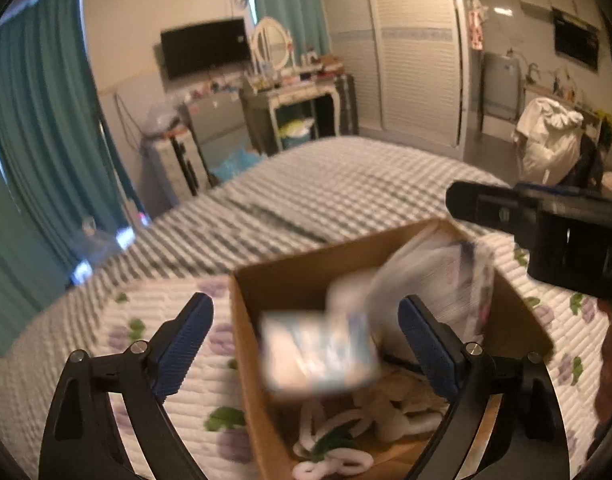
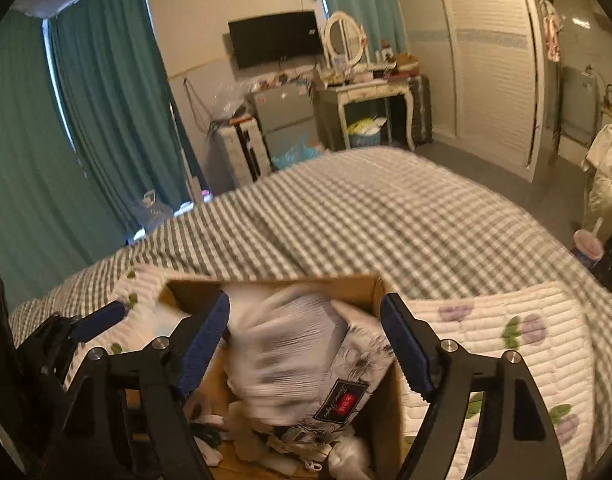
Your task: Organize soft objects
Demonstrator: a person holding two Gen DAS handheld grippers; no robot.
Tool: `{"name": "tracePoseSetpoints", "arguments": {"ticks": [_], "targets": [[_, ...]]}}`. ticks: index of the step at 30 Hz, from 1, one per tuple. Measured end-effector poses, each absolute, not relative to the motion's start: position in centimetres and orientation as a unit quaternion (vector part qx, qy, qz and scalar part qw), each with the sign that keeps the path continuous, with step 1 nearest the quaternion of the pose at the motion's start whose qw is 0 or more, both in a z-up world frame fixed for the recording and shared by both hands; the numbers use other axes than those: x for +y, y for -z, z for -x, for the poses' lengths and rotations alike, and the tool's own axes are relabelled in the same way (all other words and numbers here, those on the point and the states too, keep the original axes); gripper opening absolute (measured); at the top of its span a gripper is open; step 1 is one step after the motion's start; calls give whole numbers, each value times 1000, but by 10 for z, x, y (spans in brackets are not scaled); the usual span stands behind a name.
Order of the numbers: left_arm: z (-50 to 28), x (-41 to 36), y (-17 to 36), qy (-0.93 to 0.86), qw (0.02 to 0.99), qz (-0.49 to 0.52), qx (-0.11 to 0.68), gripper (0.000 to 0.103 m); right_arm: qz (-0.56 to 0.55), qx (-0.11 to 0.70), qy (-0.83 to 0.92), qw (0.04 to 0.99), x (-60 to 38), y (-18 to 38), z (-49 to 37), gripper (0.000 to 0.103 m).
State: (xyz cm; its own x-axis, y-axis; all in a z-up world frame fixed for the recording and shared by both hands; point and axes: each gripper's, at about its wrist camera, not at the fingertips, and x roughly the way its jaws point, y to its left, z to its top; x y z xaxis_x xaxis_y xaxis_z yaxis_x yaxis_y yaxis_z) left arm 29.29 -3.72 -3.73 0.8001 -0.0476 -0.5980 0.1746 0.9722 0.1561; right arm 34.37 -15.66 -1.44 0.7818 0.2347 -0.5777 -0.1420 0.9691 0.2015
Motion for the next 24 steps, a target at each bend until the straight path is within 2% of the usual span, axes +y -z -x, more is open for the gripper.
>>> {"name": "tracePoseSetpoints", "arguments": {"ticks": [5, 9, 12, 14, 17, 19, 24], "targets": [[-259, -35, -22, 58, 956, -95, 271, 95, -73, 269, -92, 956, -169, -54, -301, 79], [-209, -33, -93, 53, 971, -85, 217, 95, -56, 224, -83, 969, -175, -117, -249, 79], [-165, -29, -140, 50, 981, -77, 174, 95, -52, 185, -84, 978, -182, -165, -199, 84], [-140, -24, -163, 47, 985, -68, 149, 100, -49, 159, -80, 983, -187, -194, -165, 85], [-97, -16, -199, 44, 992, -52, 110, 103, -42, 127, -79, 988, -192, -232, -117, 95], [-69, -8, -219, 41, 995, -44, 83, 103, -37, 107, -82, 990, -194, -249, -89, 103], [-11, 5, -235, 25, 999, -32, 35, 103, -7, 55, -79, 995, -189, -265, -6, 103]]}}
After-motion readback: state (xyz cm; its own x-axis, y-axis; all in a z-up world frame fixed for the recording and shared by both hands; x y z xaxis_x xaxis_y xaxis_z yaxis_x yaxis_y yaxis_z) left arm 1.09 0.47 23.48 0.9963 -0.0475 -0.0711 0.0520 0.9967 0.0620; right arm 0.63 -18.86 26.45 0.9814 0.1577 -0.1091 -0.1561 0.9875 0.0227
